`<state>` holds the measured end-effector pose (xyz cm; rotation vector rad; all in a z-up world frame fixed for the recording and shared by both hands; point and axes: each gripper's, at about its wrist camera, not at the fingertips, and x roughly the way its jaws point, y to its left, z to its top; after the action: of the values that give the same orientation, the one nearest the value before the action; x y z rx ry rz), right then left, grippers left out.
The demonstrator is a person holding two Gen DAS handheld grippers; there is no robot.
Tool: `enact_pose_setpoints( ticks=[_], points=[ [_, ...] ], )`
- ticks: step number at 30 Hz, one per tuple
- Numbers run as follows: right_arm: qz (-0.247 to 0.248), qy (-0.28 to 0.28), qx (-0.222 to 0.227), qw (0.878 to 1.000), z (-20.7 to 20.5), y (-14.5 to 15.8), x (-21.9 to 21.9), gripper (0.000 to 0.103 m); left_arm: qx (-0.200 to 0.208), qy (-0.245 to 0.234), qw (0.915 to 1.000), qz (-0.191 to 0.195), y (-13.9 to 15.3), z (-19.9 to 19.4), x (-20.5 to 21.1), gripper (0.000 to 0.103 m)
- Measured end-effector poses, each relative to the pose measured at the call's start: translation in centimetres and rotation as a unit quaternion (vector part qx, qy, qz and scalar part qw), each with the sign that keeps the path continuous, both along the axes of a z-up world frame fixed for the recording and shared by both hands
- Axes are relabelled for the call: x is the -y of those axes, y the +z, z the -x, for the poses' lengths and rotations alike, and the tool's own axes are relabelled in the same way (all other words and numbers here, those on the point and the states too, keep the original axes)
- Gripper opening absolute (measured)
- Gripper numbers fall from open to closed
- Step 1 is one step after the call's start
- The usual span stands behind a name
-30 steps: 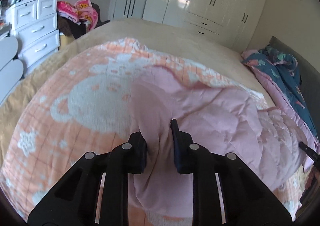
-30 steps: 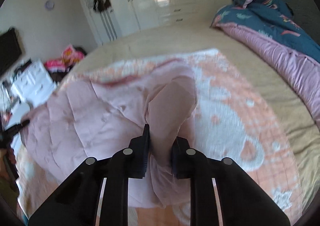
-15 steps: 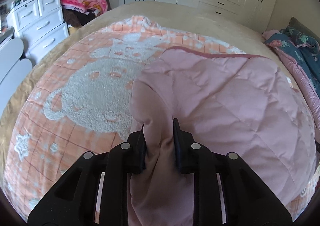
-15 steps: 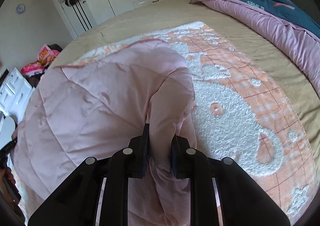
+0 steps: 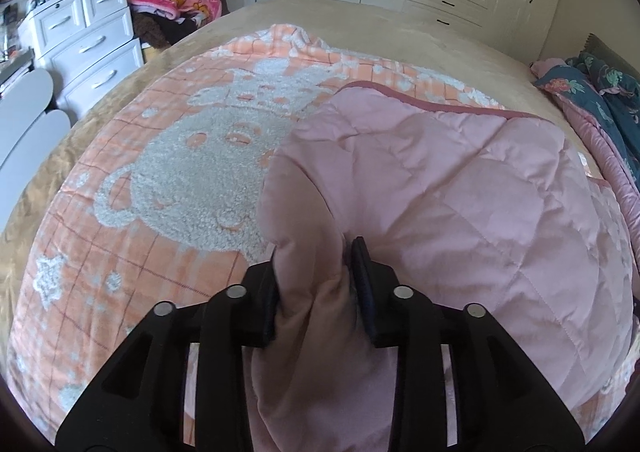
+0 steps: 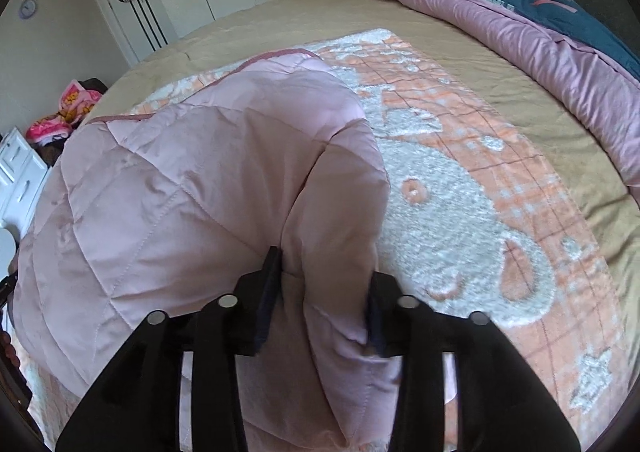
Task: Fold large clothes
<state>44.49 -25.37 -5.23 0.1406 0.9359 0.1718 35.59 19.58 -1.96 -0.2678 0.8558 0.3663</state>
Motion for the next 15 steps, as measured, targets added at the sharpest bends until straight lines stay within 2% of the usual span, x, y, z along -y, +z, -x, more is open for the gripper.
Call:
enact_pose_setpoints(
  ticks=[1,2,3,4,5,8,10,11,13,15],
  points=[
    [-0.001,0.001,0.000,1.000,0.2,0.2,0.1,0.052,0.000,0.001,1.0000,0.000,0.1,0.1,0.0,0.032],
    [-0.003,0.001,0.000,1.000,0.5,0.5,0.2,0.064,0.000,0.001,1.0000,0.002,0.3,0.4,0.0,0.034],
    [-0.008,0.000,0.004,1.000,0.9,1.0,0.5,0.081,0.002,0.001,1.0000,0.003,0.5,0.5,0.0,0.040],
    [-0.015,-0.002,0.010,1.000,1.4,1.4,0.7,0.087,0.003,0.000,1.0000,0.004,0.8,0.9,0.0,0.048],
    [-0.027,-0.004,0.020,0.999,2.2,2.0,1.1,0.093,0.004,-0.001,1.0000,0.006,0.9,1.1,0.1,0.051],
    [-0.051,-0.002,0.042,0.998,4.0,3.6,1.8,0.098,0.015,-0.005,0.9998,0.012,1.8,2.2,0.4,0.065],
    [-0.066,0.001,0.052,0.996,5.1,4.6,2.3,0.099,0.025,-0.007,0.9996,0.011,2.7,3.2,0.8,0.074],
    [-0.071,0.002,0.056,0.996,5.5,5.0,2.4,0.099,0.029,-0.008,0.9995,0.011,3.0,3.5,1.0,0.076],
    [-0.081,0.002,0.070,0.994,6.9,5.9,2.9,0.099,0.039,-0.008,0.9991,0.016,3.7,4.6,1.3,0.087],
    [-0.082,0.002,0.080,0.993,8.0,6.6,3.3,0.099,0.047,-0.007,0.9987,0.018,4.3,5.3,1.5,0.090]
  ],
)
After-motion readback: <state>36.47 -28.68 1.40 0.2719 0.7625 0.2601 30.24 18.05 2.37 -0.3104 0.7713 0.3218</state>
